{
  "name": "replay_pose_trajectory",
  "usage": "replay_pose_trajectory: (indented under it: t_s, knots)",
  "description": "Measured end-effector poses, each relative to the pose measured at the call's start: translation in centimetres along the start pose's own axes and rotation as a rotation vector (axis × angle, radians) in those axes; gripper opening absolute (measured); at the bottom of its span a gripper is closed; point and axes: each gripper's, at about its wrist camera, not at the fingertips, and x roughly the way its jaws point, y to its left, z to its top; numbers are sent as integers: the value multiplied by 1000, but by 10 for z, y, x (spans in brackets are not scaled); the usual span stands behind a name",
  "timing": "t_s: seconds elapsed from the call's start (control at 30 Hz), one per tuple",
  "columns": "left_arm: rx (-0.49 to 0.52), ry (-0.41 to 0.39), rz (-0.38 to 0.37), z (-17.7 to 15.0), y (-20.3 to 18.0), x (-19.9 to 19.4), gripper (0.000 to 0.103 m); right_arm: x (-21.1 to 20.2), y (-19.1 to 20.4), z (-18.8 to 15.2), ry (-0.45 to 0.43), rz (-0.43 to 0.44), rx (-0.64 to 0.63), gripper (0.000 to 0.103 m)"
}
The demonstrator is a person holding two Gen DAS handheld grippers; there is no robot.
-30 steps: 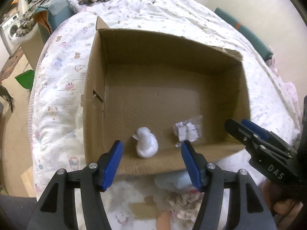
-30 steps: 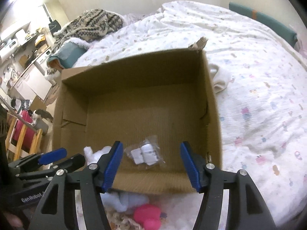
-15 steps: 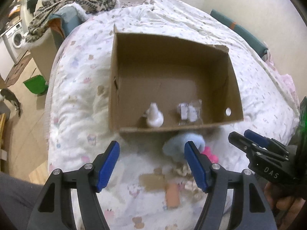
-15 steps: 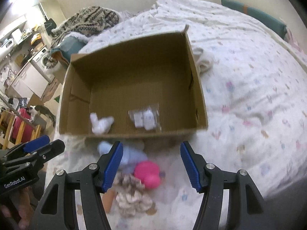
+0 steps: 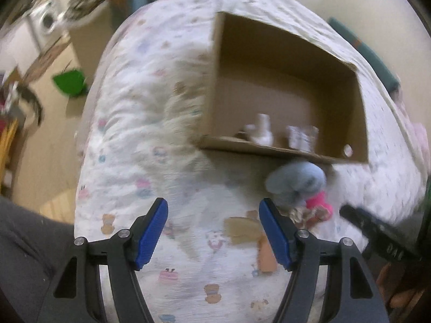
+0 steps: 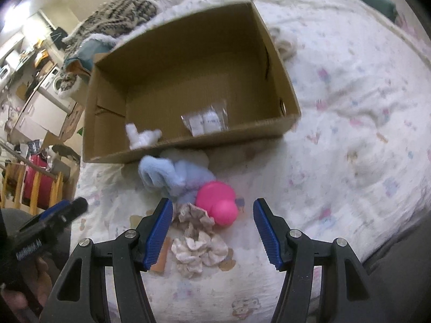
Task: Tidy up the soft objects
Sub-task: 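Move the right gripper back and grasp the cream ruffled scrunchie, then grasp the beige translucent pad with the left gripper while the right gripper holds the scrunchie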
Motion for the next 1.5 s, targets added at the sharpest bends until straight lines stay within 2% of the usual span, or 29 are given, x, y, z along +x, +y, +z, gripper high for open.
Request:
replay_pose_trajectory:
  t_s: [0.13,0.27,0.5,0.53,0.6,0.63,0.77,0.87,0.93,1.13,1.3,1.43,1.5]
  knots:
    - [-47,19,34,2,12,8,67,23,-6,-7,144,57,39,65]
    - [-48,38,30,0,11,14,67,43,0,-15,260,103,27,65]
    - [-26,52,35,-1,3,22,67,66,14,-24,344,49,-38,65]
    - [-25,53,36,-2,3,23,67,66,15,-25,345,43,-48,64]
    - [-22,54,37,-2,3,23,67,64,18,-27,348,30,-63,39]
    - [-24,54,36,-2,3,23,67,62,17,-28,348,39,-62,33]
    - [-41,59,25,-2,5,23,67,47,18,-30,325,84,-54,24]
    - [-49,59,15,-1,6,23,67,29,20,-28,288,125,-64,23]
    - [-50,63,9,-1,5,24,67,14,21,-24,223,143,-80,23]
    - [-37,122,-38,-5,-3,38,67,0,21,-17,96,129,-70,23]
    - [14,222,-99,-12,-25,67,60,11,16,-12,87,119,-18,23]
    - [53,281,-80,-14,-37,91,59,15,13,-8,85,116,-8,23]
    - [68,296,-69,-15,-41,101,54,16,11,-7,86,112,-14,23]
